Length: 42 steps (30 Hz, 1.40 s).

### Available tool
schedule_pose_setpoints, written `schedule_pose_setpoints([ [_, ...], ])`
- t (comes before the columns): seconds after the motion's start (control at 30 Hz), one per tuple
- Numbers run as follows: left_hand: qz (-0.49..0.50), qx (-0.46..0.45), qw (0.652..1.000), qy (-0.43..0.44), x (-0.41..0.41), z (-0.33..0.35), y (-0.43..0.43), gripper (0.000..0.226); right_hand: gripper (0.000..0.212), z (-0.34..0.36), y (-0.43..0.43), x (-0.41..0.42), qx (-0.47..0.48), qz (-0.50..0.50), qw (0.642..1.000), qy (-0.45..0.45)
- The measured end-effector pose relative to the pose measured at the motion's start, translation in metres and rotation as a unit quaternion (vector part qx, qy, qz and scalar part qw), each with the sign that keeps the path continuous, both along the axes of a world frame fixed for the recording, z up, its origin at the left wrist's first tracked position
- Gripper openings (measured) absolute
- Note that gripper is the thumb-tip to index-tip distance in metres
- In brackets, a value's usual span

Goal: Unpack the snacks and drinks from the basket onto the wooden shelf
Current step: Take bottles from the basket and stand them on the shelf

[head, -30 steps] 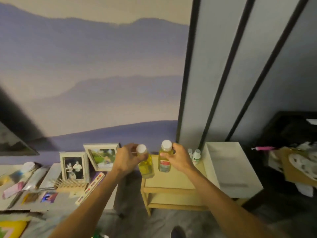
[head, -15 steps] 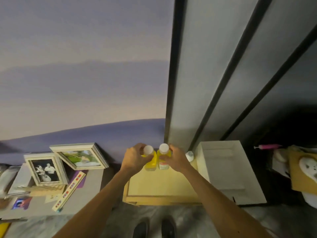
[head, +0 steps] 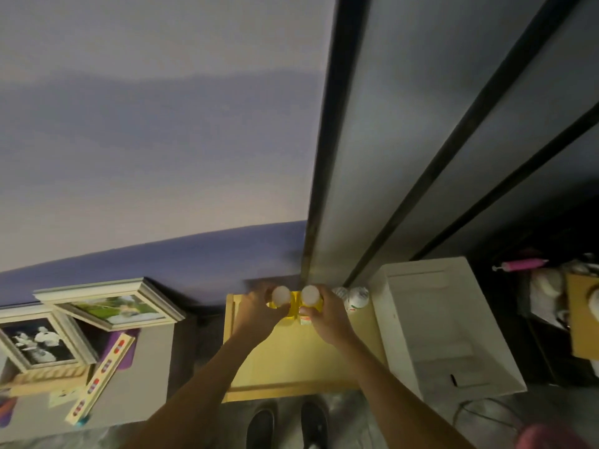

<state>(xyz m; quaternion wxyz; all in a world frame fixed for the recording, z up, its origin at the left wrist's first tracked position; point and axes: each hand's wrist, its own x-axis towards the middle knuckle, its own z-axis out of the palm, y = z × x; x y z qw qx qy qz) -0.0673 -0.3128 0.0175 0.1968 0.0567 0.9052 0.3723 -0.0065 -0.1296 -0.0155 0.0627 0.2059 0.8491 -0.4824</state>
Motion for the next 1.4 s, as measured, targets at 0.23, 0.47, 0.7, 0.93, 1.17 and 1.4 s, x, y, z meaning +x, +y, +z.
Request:
schedule_pose_setpoints([
  [0.23, 0.042, 0.01, 0.999, -0.007, 0.005, -0.012, 0.008, 0.05, 0.048, -0.015, 0.007, -0.001, 0.017, 0.028, 0.999, -0.009],
  [0.47, 0.048, 0.015, 0.999, -0.006, 0.011, -0.018, 0.007, 0.052, 0.05, -0.012, 0.017, -0.006, 0.045, 0.069, 0.996, -0.025],
  [0.7, -0.011, 0.016, 1.0, -0.002, 0.006, 0.003, -0.013, 0.059, 0.067, 0.013, 0.023, -0.005, 0.069, 0.097, 0.993, -0.026],
  [0.93, -0.029, -0.072, 0.991, 0.112, -0.011, 0.068, -0.083, 0.085, 0.07, 0.105, 0.015, -0.01, 0.139, 0.13, 0.982, 0.017],
  [1.17, 0.02, -0.133, 0.974, 0.185, -0.011, 0.146, -0.161, 0.114, 0.1, 0.19, -0.035, -0.016, 0.281, 0.14, 0.949, 0.034],
  [1.4, 0.099, -0.181, 0.947, 0.248, 0.018, 0.194, -0.235, 0.118, 0.111, 0.241, -0.101, -0.014, 0.341, 0.157, 0.926, 0.045],
])
